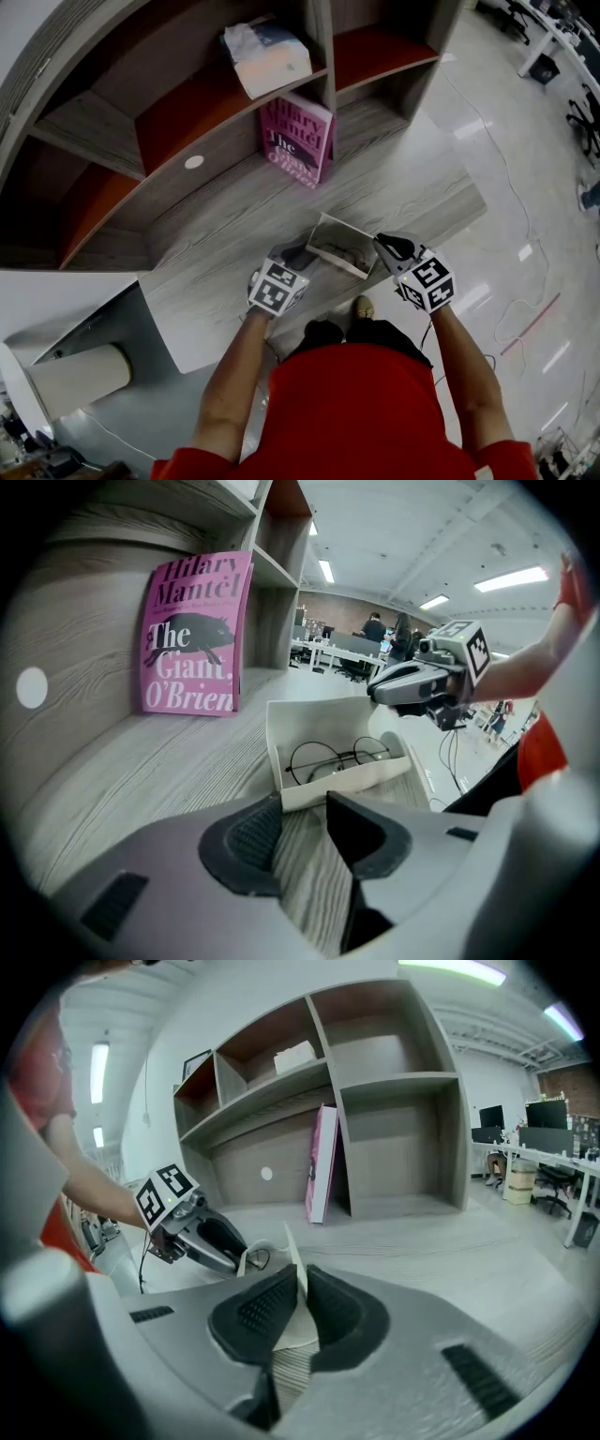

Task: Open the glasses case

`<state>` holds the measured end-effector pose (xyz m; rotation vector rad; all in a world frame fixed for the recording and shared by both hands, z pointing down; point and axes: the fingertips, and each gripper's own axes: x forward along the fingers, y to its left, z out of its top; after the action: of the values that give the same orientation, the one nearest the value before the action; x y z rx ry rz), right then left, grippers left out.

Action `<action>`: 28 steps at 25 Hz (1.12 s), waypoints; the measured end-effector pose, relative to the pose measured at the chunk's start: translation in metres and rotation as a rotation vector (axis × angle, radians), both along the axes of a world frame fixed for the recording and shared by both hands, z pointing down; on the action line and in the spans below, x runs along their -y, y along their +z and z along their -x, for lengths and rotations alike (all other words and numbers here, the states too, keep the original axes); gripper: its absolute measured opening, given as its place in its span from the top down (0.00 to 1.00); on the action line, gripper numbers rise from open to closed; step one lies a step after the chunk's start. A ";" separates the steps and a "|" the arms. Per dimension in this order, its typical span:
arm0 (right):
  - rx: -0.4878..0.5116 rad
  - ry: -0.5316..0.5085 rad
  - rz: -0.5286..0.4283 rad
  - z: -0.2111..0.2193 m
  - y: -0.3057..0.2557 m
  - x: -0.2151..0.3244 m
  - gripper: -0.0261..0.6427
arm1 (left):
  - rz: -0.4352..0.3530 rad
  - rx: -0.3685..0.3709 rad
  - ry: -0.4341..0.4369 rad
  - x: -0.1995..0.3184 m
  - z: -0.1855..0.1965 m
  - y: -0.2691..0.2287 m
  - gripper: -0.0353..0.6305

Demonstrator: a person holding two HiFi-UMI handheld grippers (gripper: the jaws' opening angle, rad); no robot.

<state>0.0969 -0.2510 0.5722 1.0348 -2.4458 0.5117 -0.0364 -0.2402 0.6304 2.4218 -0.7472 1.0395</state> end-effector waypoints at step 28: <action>-0.010 0.061 -0.016 -0.015 0.005 0.018 0.84 | -0.033 0.000 -0.032 0.007 -0.001 -0.008 0.73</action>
<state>0.1118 -0.2693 0.5773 1.1189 -2.4195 0.5063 -0.0354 -0.2475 0.6223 2.4296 -0.8071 1.0224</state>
